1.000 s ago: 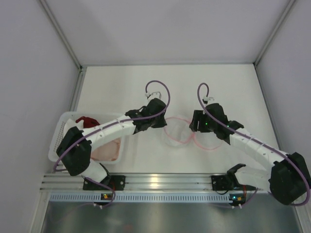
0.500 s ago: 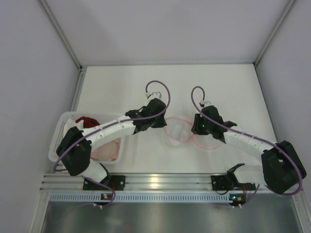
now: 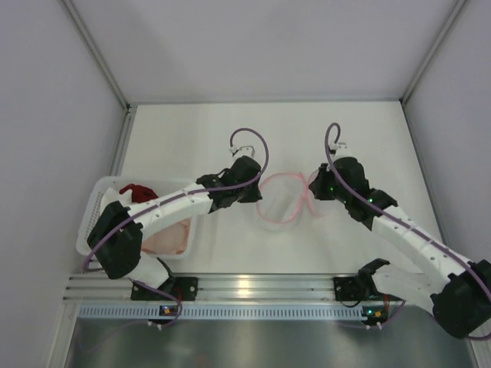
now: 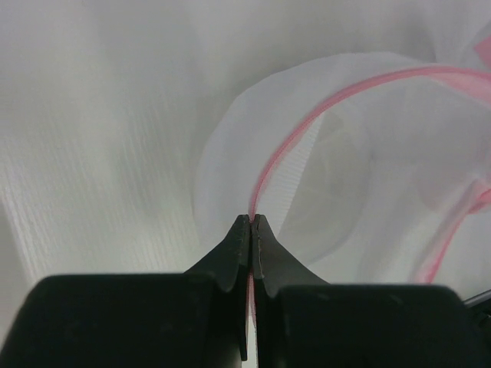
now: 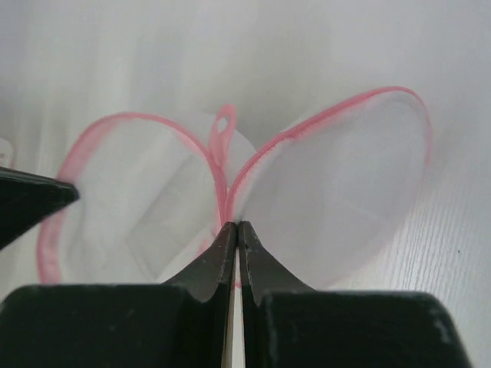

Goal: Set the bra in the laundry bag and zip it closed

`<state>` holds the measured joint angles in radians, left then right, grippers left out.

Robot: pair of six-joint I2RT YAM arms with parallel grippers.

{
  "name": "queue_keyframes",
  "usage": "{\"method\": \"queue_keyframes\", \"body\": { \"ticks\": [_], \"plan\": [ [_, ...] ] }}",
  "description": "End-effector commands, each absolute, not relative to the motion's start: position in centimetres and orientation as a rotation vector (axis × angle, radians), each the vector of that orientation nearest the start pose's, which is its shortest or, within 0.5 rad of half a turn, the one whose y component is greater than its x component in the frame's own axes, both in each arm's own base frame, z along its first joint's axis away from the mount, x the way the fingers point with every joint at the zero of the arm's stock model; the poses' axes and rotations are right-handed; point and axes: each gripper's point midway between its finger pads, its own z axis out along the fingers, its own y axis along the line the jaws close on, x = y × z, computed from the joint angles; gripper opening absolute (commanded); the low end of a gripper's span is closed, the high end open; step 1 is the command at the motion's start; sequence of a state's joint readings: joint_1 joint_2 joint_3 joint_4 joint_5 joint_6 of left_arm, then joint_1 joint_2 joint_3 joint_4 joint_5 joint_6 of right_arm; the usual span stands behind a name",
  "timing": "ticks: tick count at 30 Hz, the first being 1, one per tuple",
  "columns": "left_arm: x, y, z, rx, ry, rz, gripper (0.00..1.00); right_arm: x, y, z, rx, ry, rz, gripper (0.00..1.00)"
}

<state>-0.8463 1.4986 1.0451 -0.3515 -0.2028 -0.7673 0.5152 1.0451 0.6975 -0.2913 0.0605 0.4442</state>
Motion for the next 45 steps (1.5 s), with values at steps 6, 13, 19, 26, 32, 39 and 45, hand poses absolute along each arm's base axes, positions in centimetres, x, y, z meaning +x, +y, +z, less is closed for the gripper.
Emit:
{"method": "queue_keyframes", "body": {
  "ticks": [6,13,19,26,32,39,45],
  "plan": [
    [27.7,-31.2,15.5,0.003,2.331,-0.625,0.00,26.2,15.7,21.2,-0.036,2.091,0.522,0.00],
    [27.4,-33.4,15.9,0.033,2.337,-0.666,0.00,24.7,13.2,24.0,0.028,2.054,0.471,0.00],
    [27.7,-33.0,15.0,0.025,2.344,-0.620,0.00,23.4,11.1,20.2,0.110,2.160,0.372,0.00],
    [28.1,-33.7,13.8,0.035,2.362,-0.600,0.00,21.8,9.9,18.4,0.184,2.166,0.368,0.00],
    [28.5,-34.0,13.7,0.074,2.347,-0.563,0.04,22.2,9.4,18.5,0.205,2.155,0.339,0.00],
    [28.5,-32.6,13.6,0.085,2.326,-0.506,0.14,23.4,10.3,17.8,0.187,2.142,0.362,0.00],
    [28.8,-32.2,14.5,0.095,2.297,-0.491,0.31,24.5,11.2,17.8,0.146,2.167,0.365,0.00]
  ]
}}
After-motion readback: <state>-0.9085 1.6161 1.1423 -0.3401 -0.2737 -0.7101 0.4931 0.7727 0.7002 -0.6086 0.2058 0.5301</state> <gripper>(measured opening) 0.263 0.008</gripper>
